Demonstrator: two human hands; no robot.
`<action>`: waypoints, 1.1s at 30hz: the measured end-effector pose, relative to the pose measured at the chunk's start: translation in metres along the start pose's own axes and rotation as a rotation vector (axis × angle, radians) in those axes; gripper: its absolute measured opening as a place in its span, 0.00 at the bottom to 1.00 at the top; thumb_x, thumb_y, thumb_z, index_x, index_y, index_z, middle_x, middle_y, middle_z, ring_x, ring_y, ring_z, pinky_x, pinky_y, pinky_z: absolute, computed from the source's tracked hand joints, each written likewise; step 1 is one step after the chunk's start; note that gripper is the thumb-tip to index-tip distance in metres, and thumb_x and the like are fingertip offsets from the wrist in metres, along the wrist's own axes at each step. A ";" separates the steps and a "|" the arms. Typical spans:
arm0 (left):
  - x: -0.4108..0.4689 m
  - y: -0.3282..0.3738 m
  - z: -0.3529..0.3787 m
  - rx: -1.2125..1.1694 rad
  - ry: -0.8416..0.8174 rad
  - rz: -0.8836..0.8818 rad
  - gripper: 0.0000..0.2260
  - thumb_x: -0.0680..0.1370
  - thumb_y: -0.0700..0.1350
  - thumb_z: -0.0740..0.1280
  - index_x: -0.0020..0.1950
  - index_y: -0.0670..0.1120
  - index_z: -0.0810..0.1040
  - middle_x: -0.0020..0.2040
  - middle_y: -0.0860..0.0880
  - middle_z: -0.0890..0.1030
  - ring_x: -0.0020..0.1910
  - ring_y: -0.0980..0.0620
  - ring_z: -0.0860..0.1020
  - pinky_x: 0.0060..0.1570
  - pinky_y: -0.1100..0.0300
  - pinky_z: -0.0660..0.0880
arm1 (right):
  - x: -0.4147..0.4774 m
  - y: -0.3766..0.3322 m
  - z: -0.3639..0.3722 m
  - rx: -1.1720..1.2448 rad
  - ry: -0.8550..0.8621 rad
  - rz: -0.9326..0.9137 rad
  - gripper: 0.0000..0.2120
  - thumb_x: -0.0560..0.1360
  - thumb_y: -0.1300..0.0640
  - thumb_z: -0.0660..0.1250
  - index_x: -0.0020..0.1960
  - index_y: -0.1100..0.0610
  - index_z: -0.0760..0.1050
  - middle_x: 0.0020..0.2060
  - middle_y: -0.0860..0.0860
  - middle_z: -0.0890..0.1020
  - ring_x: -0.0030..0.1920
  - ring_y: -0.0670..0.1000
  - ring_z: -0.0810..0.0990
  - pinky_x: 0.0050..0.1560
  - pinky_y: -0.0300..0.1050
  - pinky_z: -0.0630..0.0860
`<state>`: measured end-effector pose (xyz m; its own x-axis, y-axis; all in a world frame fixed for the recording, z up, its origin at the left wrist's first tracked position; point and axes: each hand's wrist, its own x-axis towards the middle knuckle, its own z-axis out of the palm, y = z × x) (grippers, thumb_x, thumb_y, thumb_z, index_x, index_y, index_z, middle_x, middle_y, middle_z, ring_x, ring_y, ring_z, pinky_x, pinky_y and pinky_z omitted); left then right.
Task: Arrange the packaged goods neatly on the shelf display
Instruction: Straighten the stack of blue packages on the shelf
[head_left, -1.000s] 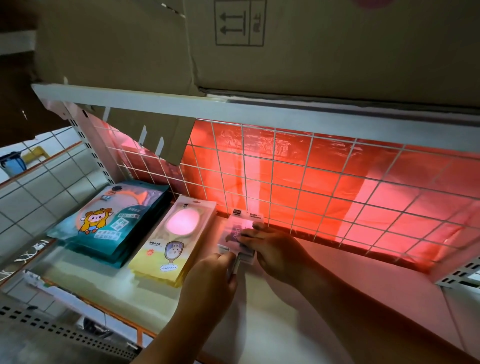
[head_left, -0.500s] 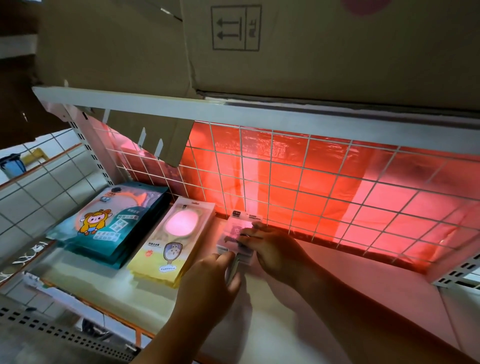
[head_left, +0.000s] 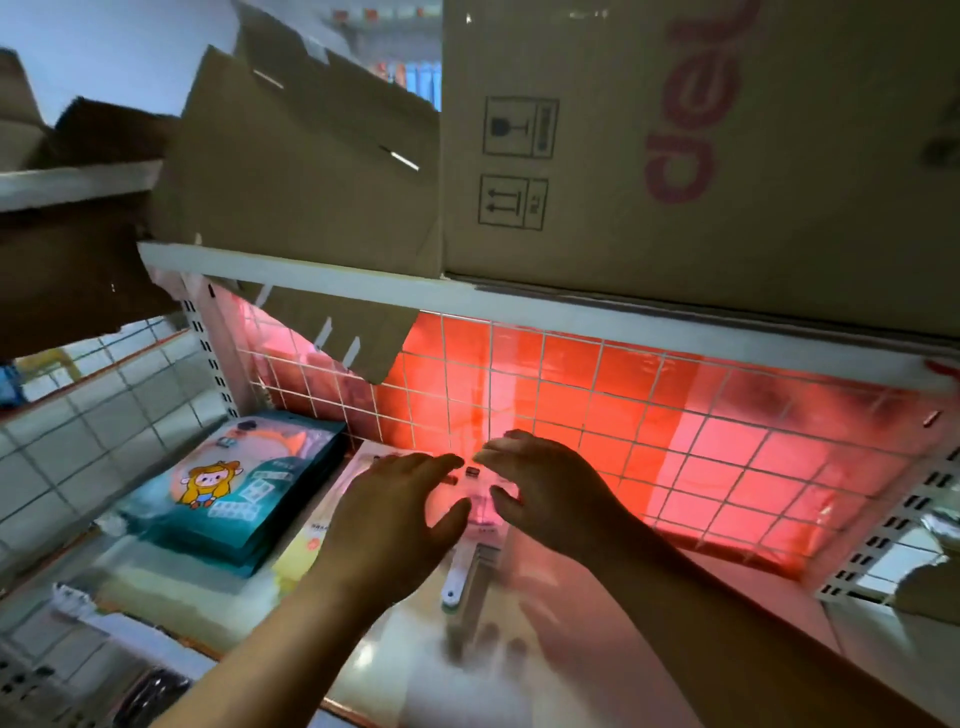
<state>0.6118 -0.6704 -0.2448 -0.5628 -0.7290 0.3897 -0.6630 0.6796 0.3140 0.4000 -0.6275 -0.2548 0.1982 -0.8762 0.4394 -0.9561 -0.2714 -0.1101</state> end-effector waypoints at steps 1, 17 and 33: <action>0.005 0.001 -0.012 -0.036 0.019 0.046 0.22 0.76 0.60 0.67 0.70 0.58 0.77 0.64 0.56 0.81 0.61 0.52 0.78 0.60 0.59 0.72 | 0.002 -0.007 -0.010 -0.019 0.019 0.011 0.20 0.73 0.50 0.67 0.65 0.51 0.78 0.58 0.49 0.83 0.59 0.53 0.79 0.56 0.48 0.79; 0.054 0.130 -0.137 -0.398 0.255 0.716 0.26 0.75 0.60 0.65 0.71 0.53 0.75 0.64 0.54 0.80 0.62 0.49 0.77 0.62 0.57 0.71 | -0.046 -0.087 -0.236 -0.348 0.289 0.271 0.26 0.71 0.50 0.64 0.67 0.56 0.77 0.64 0.52 0.80 0.65 0.53 0.77 0.66 0.48 0.73; -0.021 0.391 -0.143 -0.691 0.146 0.978 0.24 0.76 0.51 0.74 0.72 0.54 0.75 0.66 0.56 0.77 0.60 0.59 0.76 0.53 0.65 0.79 | -0.308 -0.113 -0.427 -0.593 0.409 0.724 0.21 0.78 0.50 0.62 0.71 0.50 0.74 0.69 0.45 0.76 0.70 0.42 0.70 0.71 0.39 0.64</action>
<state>0.4349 -0.3773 -0.0061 -0.5887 0.1042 0.8016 0.4417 0.8720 0.2110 0.3545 -0.1570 0.0034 -0.4528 -0.5181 0.7256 -0.7917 0.6079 -0.0600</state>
